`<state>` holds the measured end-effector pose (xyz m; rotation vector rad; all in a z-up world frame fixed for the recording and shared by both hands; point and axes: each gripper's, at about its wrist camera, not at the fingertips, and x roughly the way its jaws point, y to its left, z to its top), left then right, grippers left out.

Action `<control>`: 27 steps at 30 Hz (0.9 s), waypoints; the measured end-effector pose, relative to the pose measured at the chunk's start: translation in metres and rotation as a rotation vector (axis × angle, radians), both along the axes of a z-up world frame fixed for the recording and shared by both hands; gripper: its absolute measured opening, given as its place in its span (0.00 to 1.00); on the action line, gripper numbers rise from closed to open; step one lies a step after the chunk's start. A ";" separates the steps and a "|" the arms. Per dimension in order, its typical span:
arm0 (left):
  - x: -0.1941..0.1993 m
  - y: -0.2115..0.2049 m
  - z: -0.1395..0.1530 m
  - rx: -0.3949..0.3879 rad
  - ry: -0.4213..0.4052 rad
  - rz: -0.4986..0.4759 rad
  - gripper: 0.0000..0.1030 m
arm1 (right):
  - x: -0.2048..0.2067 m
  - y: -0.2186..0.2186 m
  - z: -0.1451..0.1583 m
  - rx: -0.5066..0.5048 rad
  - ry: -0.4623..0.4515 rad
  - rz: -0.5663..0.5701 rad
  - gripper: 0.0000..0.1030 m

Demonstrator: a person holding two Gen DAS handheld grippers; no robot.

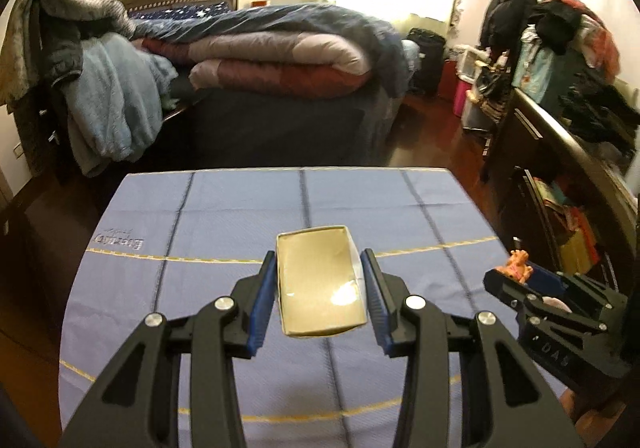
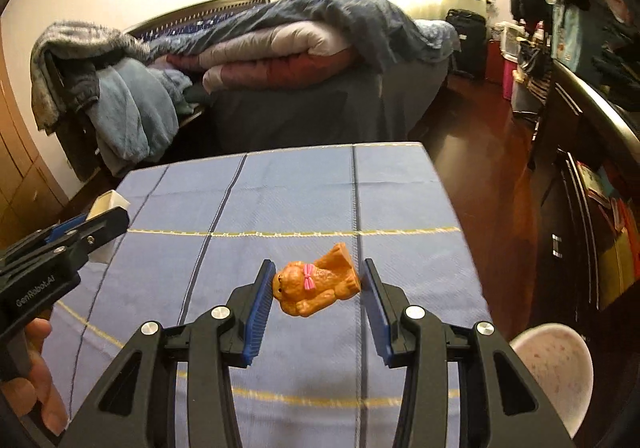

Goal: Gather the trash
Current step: 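Carry cream box and orange bear over the bin and open both tools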

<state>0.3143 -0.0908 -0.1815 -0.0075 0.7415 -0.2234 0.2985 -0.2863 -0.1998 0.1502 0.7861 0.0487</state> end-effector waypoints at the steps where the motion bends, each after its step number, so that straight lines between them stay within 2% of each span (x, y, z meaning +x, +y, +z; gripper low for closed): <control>1: -0.006 -0.006 0.003 0.001 -0.006 -0.014 0.42 | -0.008 -0.005 0.003 0.007 -0.008 -0.004 0.43; 16: -0.062 -0.112 0.034 -0.004 -0.078 -0.241 0.42 | -0.093 -0.084 0.020 0.030 -0.080 -0.158 0.43; 27: -0.084 -0.213 0.032 0.014 -0.096 -0.453 0.42 | -0.142 -0.171 0.006 0.018 -0.062 -0.367 0.43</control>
